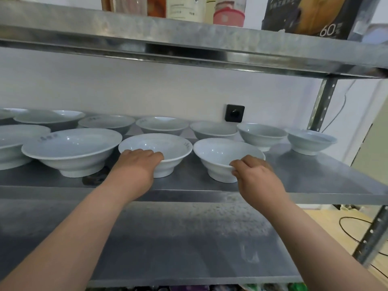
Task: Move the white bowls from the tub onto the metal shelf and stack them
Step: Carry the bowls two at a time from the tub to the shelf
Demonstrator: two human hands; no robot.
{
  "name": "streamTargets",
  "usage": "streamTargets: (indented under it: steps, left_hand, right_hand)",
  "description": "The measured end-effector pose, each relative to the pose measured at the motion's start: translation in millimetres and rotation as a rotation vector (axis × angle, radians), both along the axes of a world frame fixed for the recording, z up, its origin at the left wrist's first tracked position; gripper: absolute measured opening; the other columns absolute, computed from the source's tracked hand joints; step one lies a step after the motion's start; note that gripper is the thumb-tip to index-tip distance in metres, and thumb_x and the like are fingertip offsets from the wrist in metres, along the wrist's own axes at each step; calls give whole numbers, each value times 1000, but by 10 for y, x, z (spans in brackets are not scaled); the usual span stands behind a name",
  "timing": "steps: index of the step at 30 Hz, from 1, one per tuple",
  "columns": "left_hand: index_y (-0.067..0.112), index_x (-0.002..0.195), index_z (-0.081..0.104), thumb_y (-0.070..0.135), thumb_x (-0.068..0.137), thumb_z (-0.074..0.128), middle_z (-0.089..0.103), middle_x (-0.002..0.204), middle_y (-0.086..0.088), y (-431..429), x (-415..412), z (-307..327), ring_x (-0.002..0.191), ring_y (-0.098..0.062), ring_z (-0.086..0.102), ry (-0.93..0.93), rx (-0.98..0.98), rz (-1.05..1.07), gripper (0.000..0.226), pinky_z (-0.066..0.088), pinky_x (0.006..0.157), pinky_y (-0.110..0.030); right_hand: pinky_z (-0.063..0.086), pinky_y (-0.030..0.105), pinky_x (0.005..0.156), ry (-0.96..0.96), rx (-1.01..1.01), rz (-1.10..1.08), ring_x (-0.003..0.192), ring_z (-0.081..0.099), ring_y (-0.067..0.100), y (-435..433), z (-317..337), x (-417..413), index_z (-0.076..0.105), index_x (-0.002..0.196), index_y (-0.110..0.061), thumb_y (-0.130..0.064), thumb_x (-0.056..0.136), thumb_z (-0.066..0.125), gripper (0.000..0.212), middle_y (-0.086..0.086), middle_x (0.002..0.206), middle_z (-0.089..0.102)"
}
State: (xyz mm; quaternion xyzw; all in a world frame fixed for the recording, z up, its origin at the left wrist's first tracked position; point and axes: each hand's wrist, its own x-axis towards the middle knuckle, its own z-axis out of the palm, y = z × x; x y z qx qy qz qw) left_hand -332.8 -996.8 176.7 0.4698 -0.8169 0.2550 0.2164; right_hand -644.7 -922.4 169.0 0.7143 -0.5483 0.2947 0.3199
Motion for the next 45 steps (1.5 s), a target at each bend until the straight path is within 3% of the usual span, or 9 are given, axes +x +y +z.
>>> streamTargets:
  steps: [4,17,22,24,27,30,35,39,45]
  left_hand:
    - [25,113,55,8,85,47,53,93,7,53,-104,69,82,-19,40,37,145,65,34,22,74,-32]
    - [22,119,54,12,87,47,53,101,1,141,-245,112,95,-24,43,56,223,127,34,31,89,-35]
    - [11,125,62,13,79,54,59,122,-9,521,-276,25,121,-32,51,268,-88,-179,47,32,112,-47]
    - [20,133,57,14,85,56,56,131,3,826,-385,-68,127,-14,48,382,66,-344,48,25,114,-22]
    - [43,139,45,26,92,56,42,137,31,1242,-507,-414,126,12,38,557,473,-467,52,32,90,1]
    - [48,132,49,26,91,59,45,134,33,1427,-580,-983,125,16,39,627,750,-525,47,32,89,1]
    - [50,116,56,48,75,54,58,124,26,1590,-739,-1885,119,7,53,668,1228,-492,41,43,104,-28]
    - [50,120,54,42,79,57,54,130,26,1794,-860,-2354,125,5,49,380,1480,-602,42,41,109,-32]
    - [45,124,53,23,90,62,53,129,28,2132,-1085,-2596,124,10,47,-16,1617,-809,42,38,108,-22]
  right_hand:
    - [47,36,64,22,-66,42,63,50,29,-99,-56,-120,66,89,-8,-1,86,58,10,6,74,53]
    - [47,46,83,-12,-30,20,76,55,33,-131,-82,-143,68,98,-9,-10,87,55,17,10,81,60]
    - [35,54,112,-107,199,-79,134,42,38,108,-53,-88,45,146,-20,-24,92,59,56,18,140,50]
    - [34,48,113,-148,227,-44,140,35,34,358,-78,-41,38,150,-21,-29,94,57,59,14,148,43]
    - [32,32,113,-252,277,55,136,41,21,864,-323,9,49,142,-20,-28,93,56,50,4,143,49]
    - [19,6,109,-458,487,63,133,41,3,1452,-791,47,53,137,-26,-27,94,60,43,-11,140,50]
    - [33,4,98,-877,690,-132,117,48,-15,2458,-1750,263,60,129,-34,-28,91,63,38,-26,126,59]
    - [43,9,91,-1354,733,-406,111,55,-10,3293,-2280,731,59,116,-52,-25,93,63,35,-39,120,56]
    - [44,10,89,-1723,655,-733,105,62,-1,4307,-2491,1551,66,104,-40,-13,93,60,30,-34,116,62]
